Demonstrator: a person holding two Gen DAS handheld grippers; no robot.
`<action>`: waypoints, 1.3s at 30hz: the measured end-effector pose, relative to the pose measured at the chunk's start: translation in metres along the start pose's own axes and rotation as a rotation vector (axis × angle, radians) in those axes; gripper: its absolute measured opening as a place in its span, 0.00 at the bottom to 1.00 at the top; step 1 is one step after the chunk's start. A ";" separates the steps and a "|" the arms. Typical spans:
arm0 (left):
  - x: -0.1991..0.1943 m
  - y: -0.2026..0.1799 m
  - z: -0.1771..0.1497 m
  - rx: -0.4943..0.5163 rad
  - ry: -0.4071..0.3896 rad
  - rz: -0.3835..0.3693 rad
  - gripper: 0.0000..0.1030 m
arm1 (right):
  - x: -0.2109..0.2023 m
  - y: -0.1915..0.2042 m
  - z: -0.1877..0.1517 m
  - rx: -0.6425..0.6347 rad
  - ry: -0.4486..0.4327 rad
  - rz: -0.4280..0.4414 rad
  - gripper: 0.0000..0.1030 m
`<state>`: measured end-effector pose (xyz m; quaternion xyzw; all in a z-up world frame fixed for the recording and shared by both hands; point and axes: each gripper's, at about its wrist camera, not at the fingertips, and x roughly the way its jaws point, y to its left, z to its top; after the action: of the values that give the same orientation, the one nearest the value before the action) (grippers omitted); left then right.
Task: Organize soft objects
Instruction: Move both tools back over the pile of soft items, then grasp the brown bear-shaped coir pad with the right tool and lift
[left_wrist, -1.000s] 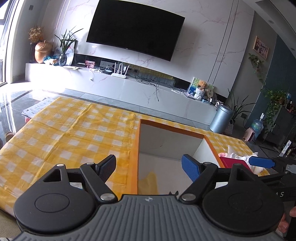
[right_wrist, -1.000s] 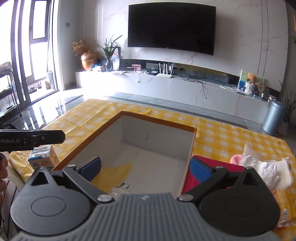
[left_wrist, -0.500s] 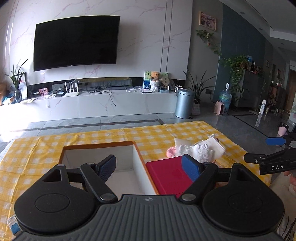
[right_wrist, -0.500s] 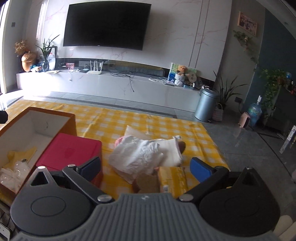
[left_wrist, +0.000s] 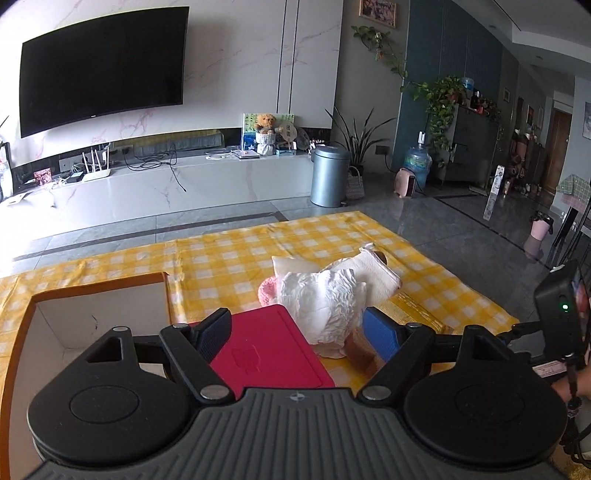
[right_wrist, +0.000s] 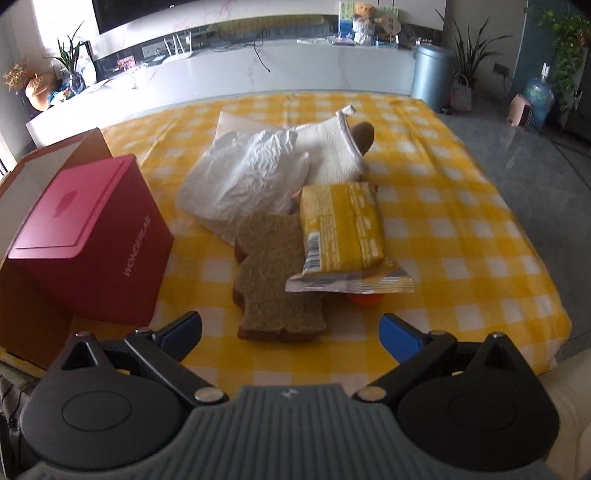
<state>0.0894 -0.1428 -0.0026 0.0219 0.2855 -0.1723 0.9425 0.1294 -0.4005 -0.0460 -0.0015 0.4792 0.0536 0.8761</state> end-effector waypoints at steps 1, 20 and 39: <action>0.005 -0.003 -0.001 0.009 0.007 0.001 0.92 | 0.007 -0.001 0.001 0.004 0.012 -0.005 0.97; 0.018 -0.010 -0.014 0.014 0.082 0.018 0.92 | 0.053 0.020 0.008 -0.161 0.223 0.153 0.61; 0.004 -0.002 -0.012 0.092 0.072 0.070 0.92 | 0.023 0.062 0.001 -0.252 0.116 0.155 0.65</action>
<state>0.0853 -0.1437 -0.0150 0.0815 0.3099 -0.1515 0.9351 0.1367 -0.3368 -0.0614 -0.0773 0.5170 0.1805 0.8332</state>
